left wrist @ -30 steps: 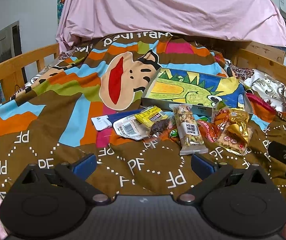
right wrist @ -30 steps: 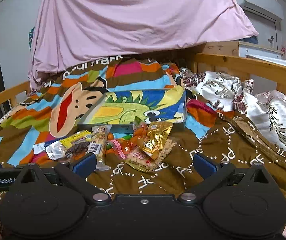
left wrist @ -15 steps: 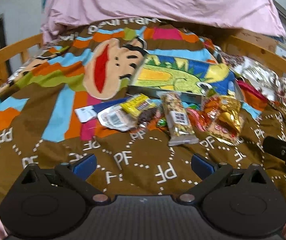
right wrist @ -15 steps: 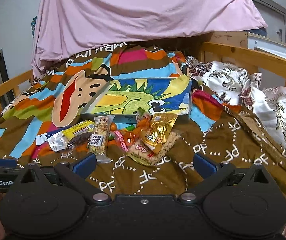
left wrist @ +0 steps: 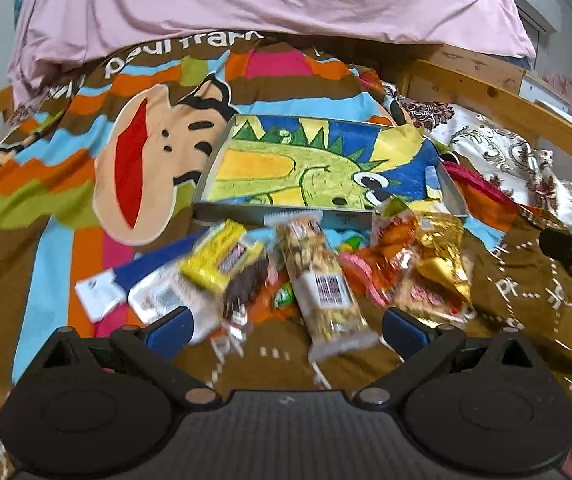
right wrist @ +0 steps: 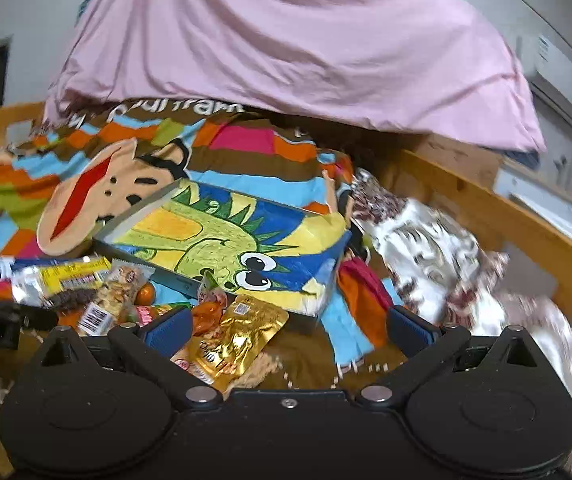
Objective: Organize snacks
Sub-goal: 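Move the left tool toward the nut bar while the right tool approaches the gold foil pouch, then close the left tool on the nut bar while the right tool grasps the gold foil pouch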
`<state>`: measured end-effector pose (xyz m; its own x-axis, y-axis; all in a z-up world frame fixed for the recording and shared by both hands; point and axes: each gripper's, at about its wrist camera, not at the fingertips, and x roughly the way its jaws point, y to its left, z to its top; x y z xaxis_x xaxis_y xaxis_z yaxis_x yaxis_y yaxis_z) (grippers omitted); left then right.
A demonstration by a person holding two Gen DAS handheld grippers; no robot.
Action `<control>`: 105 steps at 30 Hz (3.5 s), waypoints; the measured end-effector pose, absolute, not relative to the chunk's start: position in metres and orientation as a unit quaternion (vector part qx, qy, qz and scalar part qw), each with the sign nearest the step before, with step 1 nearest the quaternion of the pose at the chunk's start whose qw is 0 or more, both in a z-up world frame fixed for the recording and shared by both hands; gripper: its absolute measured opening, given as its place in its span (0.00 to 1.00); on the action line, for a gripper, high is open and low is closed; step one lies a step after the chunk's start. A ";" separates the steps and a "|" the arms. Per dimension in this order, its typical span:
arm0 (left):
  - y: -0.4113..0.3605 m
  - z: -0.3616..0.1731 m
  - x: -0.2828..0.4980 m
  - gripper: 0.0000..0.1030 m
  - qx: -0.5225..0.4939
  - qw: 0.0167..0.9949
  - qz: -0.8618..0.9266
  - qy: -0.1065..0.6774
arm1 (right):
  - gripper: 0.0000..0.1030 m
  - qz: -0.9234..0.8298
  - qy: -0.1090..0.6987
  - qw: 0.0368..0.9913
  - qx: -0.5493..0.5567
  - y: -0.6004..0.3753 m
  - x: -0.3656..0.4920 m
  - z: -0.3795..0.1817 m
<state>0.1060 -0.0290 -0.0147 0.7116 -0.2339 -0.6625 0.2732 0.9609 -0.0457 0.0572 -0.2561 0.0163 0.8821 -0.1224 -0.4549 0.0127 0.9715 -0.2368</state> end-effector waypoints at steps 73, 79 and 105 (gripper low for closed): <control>-0.045 -0.071 0.179 0.67 -0.021 0.900 -0.210 0.381 | 0.86 0.101 0.372 0.917 -0.103 -0.228 0.128 -0.065; -0.046 -0.069 0.178 0.62 -0.013 0.907 -0.184 0.378 | 0.74 0.108 0.369 0.912 -0.143 -0.219 0.125 -0.069; -0.045 -0.061 0.166 0.39 -0.047 0.899 -0.205 0.385 | 0.64 0.110 0.307 0.905 -0.272 -0.202 0.108 -0.070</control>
